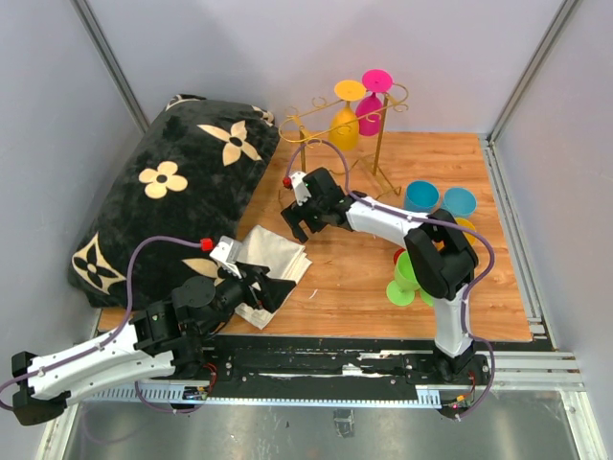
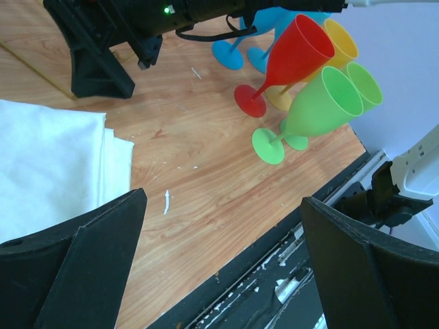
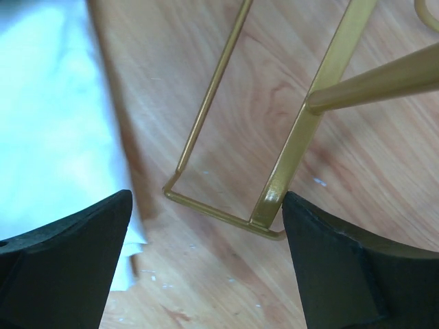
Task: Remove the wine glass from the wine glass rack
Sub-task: Move the wine rack to the center of the board.
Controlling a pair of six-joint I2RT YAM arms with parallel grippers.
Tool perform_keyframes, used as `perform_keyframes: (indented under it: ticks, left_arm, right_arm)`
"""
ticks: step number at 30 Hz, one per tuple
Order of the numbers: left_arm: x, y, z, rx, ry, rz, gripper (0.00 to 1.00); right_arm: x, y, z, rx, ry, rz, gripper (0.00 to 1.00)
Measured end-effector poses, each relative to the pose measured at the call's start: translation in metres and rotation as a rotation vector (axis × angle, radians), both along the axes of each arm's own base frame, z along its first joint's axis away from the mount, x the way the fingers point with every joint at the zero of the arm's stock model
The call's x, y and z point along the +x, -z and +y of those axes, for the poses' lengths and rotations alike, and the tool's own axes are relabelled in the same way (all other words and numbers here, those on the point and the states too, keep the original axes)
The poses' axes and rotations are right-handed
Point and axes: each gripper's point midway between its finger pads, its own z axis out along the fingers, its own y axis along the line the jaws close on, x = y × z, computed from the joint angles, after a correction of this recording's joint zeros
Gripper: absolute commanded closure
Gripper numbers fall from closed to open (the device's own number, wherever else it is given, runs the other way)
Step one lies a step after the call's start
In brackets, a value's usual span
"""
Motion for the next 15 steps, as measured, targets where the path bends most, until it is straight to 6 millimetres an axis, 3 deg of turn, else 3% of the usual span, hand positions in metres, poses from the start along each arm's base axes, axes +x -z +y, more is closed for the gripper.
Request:
perform_keyframes:
  ticks: [8,15]
  left_arm:
    - [0.0,-0.007,0.009,-0.032,-0.027,-0.009,0.0]
    - [0.0,-0.011,0.015,-0.048,-0.042,-0.017,0.0]
  right_arm:
    - [-0.021,-0.004,0.025,0.014,-0.04,0.004,0.08]
    - [-0.023,-0.031,0.013,0.053,0.015,-0.085,0.05]
